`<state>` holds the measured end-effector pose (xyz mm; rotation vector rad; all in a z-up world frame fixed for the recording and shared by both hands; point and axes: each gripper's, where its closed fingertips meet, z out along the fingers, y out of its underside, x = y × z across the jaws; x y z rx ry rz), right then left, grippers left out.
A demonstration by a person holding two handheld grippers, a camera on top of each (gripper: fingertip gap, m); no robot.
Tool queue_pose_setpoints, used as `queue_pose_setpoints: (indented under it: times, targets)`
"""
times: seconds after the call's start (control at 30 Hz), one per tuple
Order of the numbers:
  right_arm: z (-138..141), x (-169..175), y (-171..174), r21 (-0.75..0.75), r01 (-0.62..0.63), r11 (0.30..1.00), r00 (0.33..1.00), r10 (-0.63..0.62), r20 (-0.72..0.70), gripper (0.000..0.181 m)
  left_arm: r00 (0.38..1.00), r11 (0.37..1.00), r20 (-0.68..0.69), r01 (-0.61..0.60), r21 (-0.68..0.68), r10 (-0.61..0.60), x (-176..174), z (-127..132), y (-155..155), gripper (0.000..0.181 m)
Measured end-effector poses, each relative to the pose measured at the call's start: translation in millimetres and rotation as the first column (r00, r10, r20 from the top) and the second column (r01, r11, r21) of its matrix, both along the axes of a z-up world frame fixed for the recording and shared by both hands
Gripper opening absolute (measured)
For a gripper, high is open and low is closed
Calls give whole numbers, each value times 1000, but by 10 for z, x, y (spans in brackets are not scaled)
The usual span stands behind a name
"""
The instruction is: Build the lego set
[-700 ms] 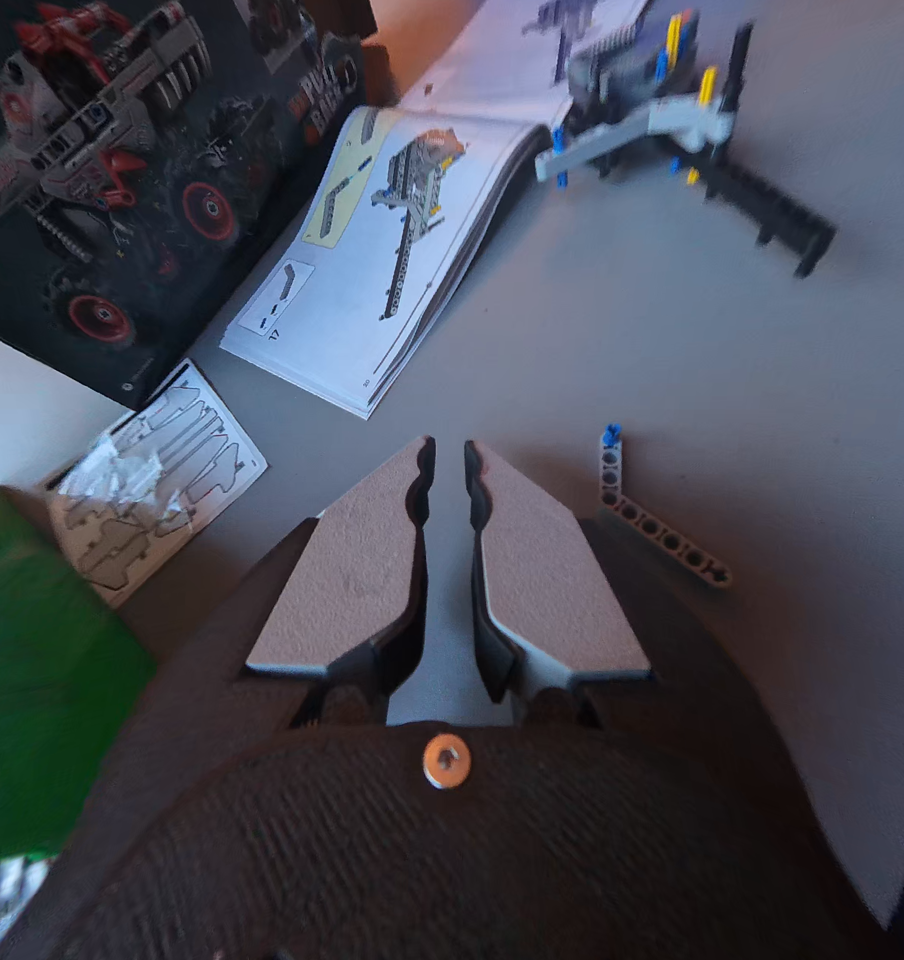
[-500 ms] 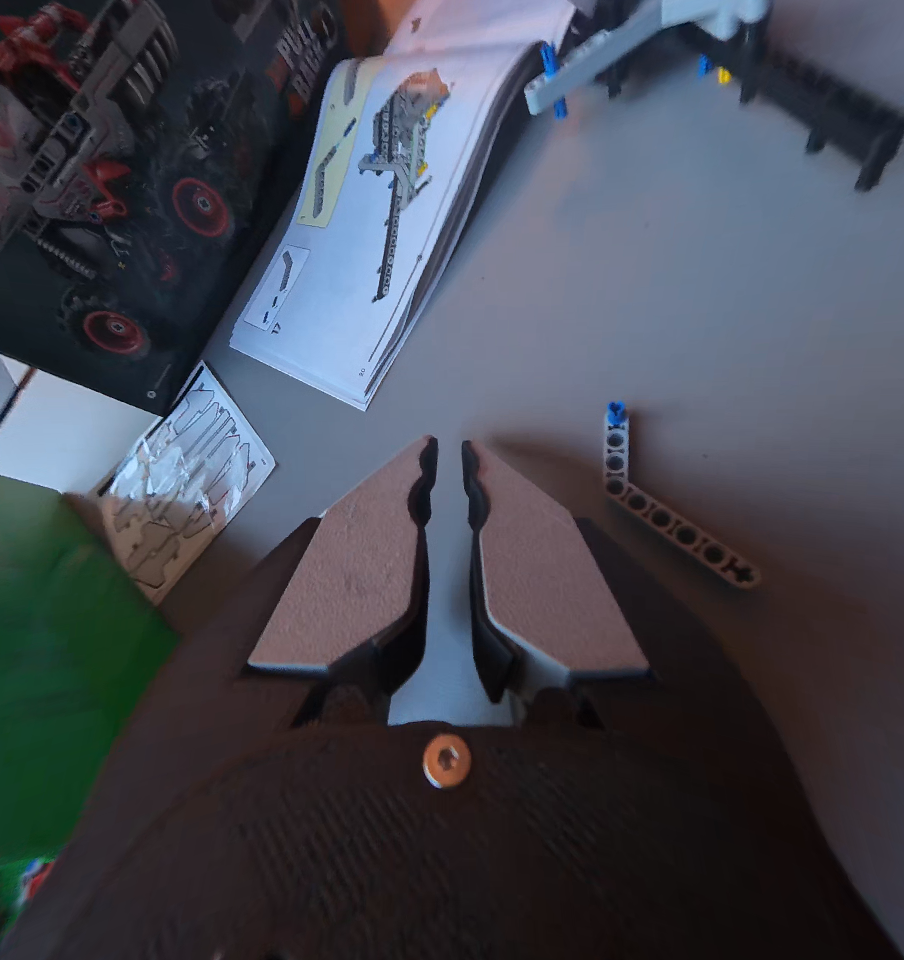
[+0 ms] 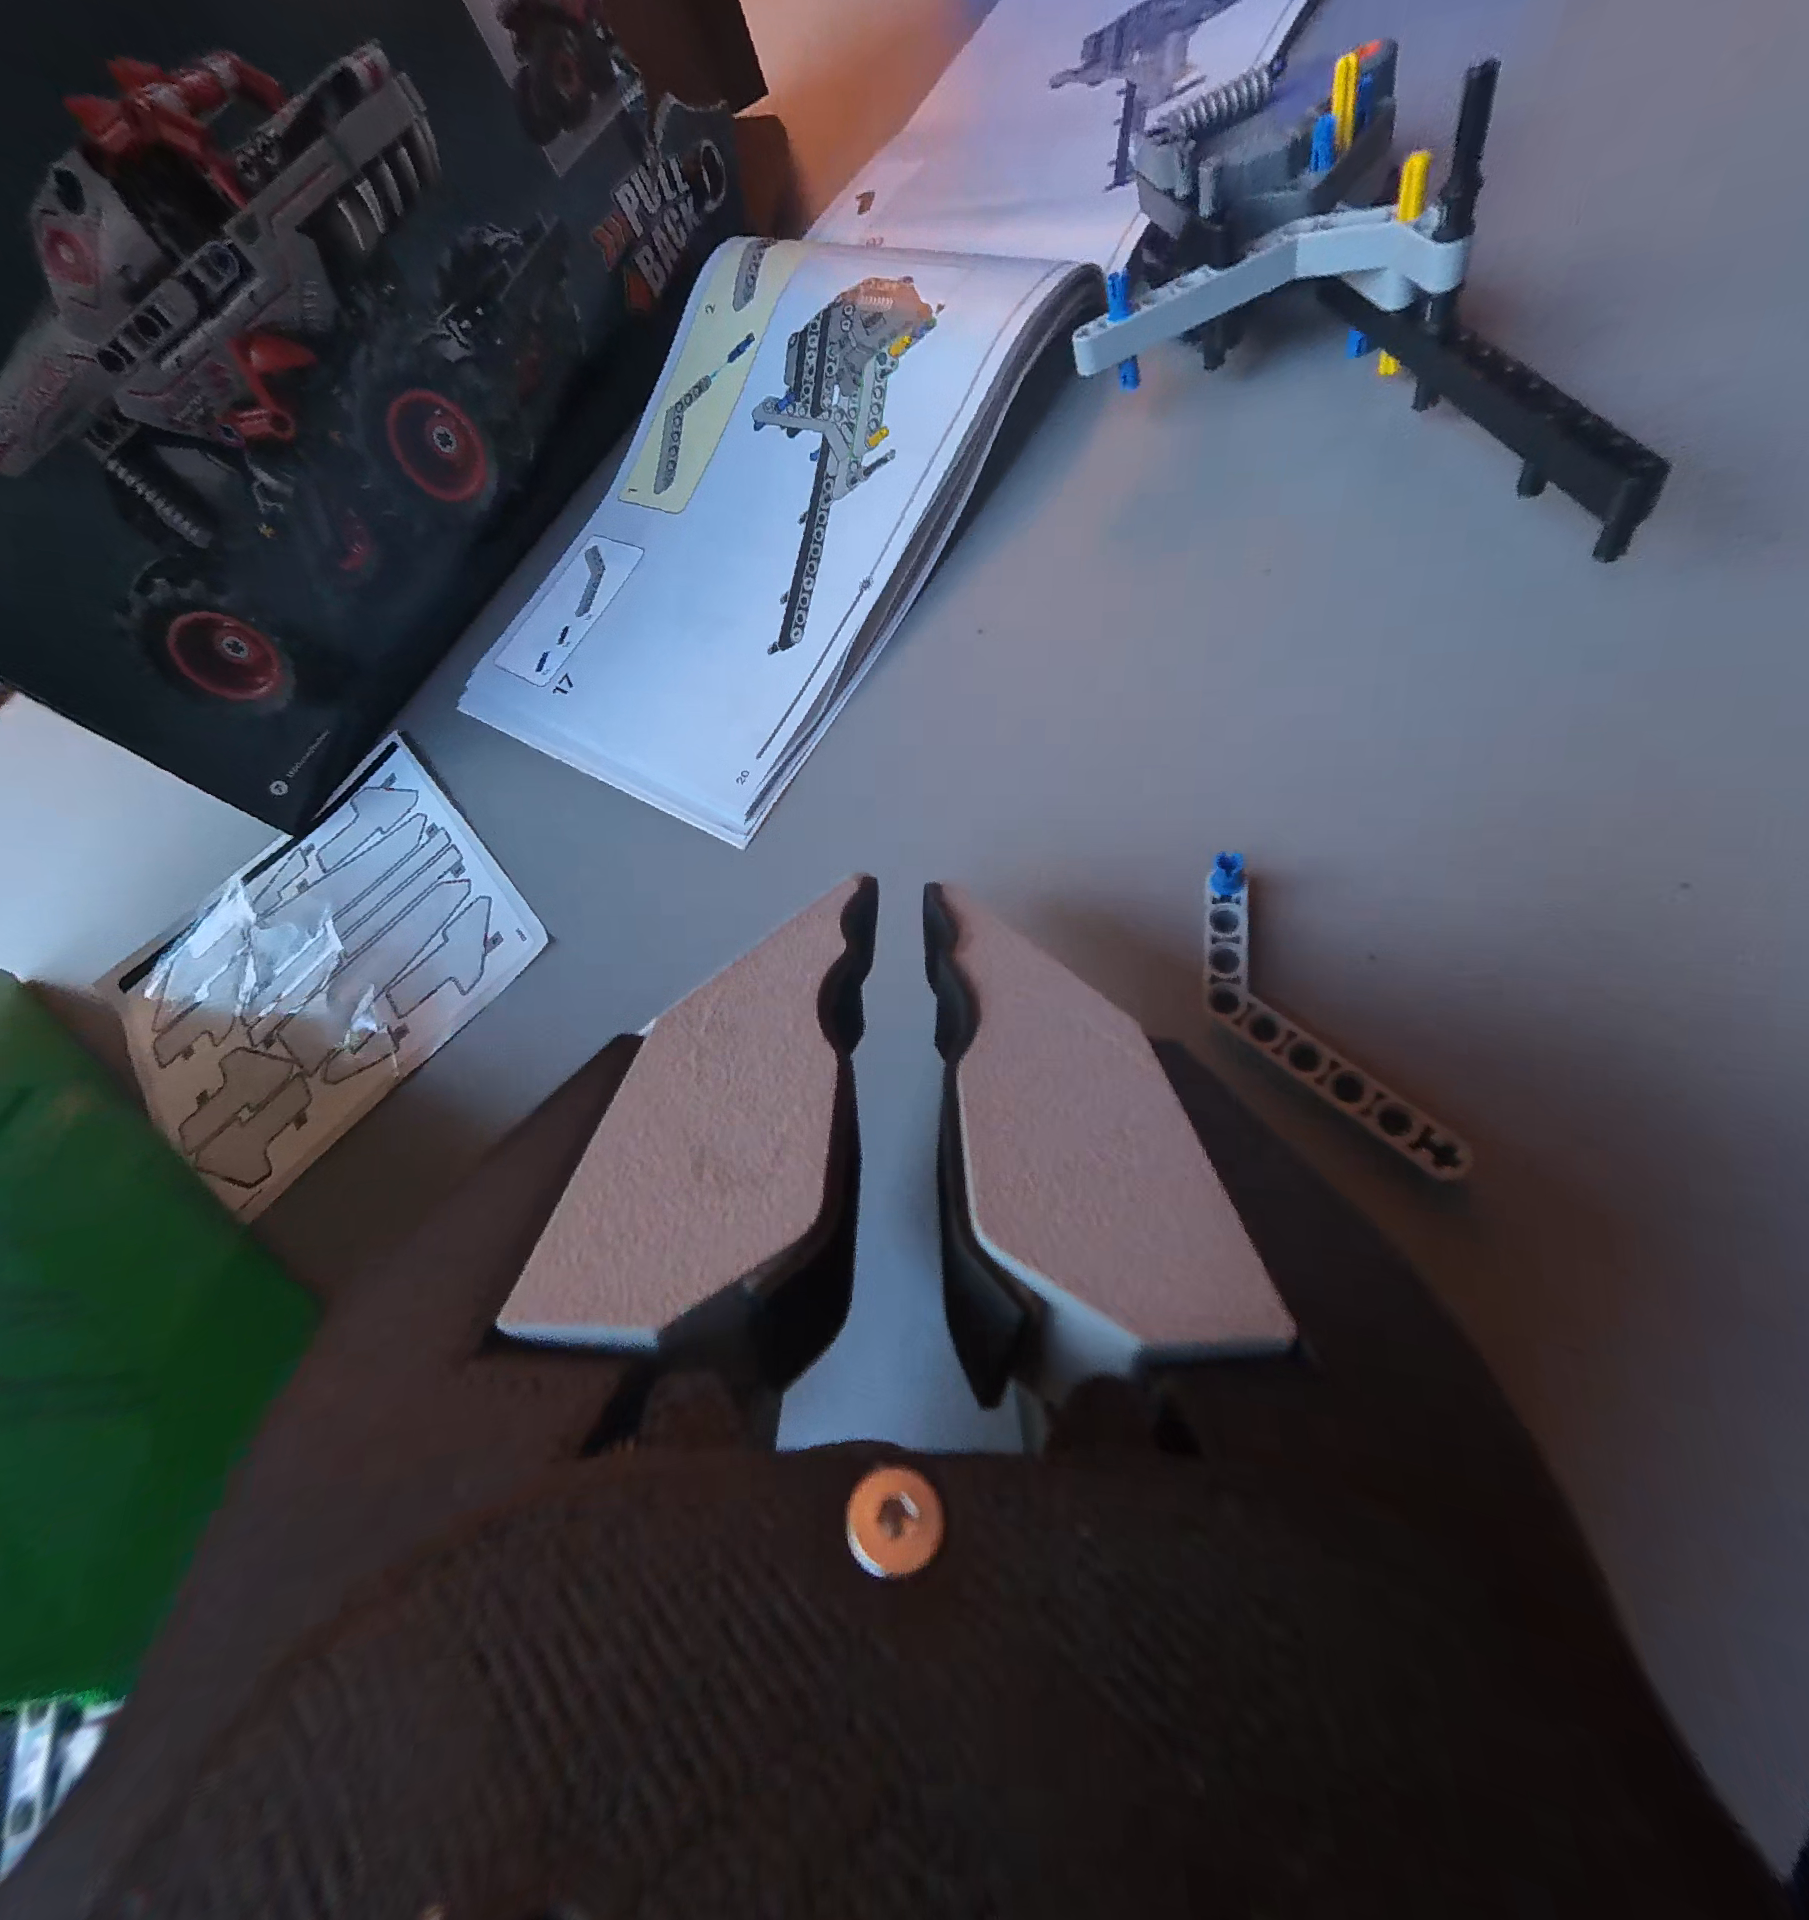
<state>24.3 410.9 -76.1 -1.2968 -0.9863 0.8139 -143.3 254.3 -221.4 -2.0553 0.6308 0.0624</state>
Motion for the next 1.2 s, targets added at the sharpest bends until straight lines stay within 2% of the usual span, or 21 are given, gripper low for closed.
queue_pose_setpoints:
  times: [0.03, 0.33, 0.77, 0.87, 1.03, 1.1, 1.2]
  targets:
    - [5, 9, 9, -24, -11, 1000, 1000, 11, -14, 1, 1000, 1000, 19, -1, -2, 1, 2, 9, 2, 7]
    - [47, 58, 31, -145, -88, 986, 992, 73, -107, 0, 997, 1000, 73, -5, -2, 5, -22, 51, 4, 8]
    - [54, 52, 16, -154, -110, 982, 989, 93, -116, 0, 996, 1000, 90, -5, 2, 5, -48, 66, -1, 8]
    - [-34, -39, -47, -176, -164, 971, 986, 155, -67, 1, 995, 1000, 96, -9, 2, 9, -55, 70, 10, 8]
    - [-205, -291, -358, -204, -330, 922, 942, 337, 0, 2, 993, 999, 115, -4, 48, -2, -49, 147, -10, 8]
    - [-308, -375, -434, -181, -347, 920, 930, 363, 61, 1, 988, 997, 155, 10, 73, -21, -32, 207, -50, 8]
    - [-451, -463, -496, -131, -345, 929, 919, 363, 155, 1, 970, 999, 243, 3, 37, -12, -37, 221, -148, 7]
